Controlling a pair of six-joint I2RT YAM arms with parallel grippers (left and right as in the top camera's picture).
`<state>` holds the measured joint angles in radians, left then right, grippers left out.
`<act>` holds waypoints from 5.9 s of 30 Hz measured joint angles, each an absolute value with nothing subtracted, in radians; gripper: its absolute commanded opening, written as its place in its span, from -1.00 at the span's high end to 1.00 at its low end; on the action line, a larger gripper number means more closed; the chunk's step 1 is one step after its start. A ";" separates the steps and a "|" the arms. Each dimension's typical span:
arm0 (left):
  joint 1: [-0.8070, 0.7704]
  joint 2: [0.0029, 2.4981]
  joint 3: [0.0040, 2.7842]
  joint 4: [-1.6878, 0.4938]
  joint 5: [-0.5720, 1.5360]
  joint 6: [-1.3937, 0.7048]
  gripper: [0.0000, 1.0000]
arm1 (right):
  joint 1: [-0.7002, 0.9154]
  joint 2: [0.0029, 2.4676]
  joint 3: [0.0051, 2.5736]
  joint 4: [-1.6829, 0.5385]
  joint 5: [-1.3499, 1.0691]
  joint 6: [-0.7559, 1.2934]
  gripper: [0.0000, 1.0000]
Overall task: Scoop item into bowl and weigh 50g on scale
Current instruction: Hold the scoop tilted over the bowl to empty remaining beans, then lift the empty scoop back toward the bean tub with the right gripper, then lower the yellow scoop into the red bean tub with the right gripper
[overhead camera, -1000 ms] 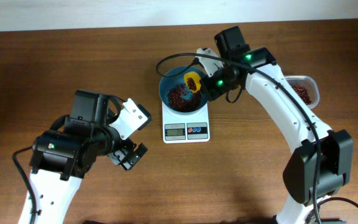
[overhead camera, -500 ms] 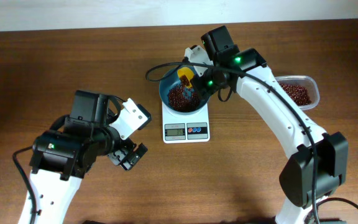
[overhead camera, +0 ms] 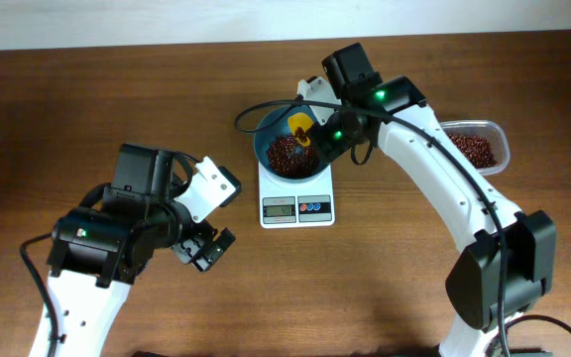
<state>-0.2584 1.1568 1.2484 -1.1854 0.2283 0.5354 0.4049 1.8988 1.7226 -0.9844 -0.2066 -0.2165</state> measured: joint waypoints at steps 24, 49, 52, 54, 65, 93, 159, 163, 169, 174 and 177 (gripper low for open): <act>-0.258 1.157 1.248 -1.185 0.228 0.535 -0.98 | 0.418 1.899 1.728 -0.985 -0.143 -0.218 0.92; -0.258 1.157 1.248 -1.185 0.228 0.535 -0.98 | 0.491 1.899 1.732 -0.987 0.090 -0.247 0.92; -0.258 1.157 1.248 -1.185 0.228 0.535 -0.98 | 0.492 1.899 1.732 -0.987 0.105 -0.247 0.92; -0.258 1.157 1.248 -1.185 0.228 0.535 -0.98 | 0.492 1.899 1.732 -0.986 0.109 -0.247 0.92; -0.258 1.157 1.248 -1.185 0.228 0.535 -0.98 | 0.355 1.893 1.945 -1.001 -0.023 -0.074 0.92; -0.258 1.158 1.249 -1.186 0.228 0.535 -0.98 | -0.124 1.868 1.713 -1.229 0.176 0.099 0.92; -0.258 1.158 1.248 -1.185 0.228 0.535 -0.98 | -0.156 1.899 1.665 -1.177 0.214 -0.004 0.92; -0.258 1.158 1.249 -1.186 0.228 0.535 -0.98 | -0.154 1.903 1.665 -1.172 0.208 -0.005 0.92; -0.258 1.158 1.249 -1.185 0.228 0.535 -0.98 | -0.149 1.903 1.659 -1.142 0.206 -0.007 0.92; -0.258 1.158 1.248 -1.185 0.228 0.535 -0.98 | -0.147 1.908 1.601 -1.135 0.206 -0.008 0.92; -0.258 1.158 1.248 -1.186 0.228 0.535 -0.98 | -0.137 1.909 1.568 -1.101 0.199 -0.007 0.92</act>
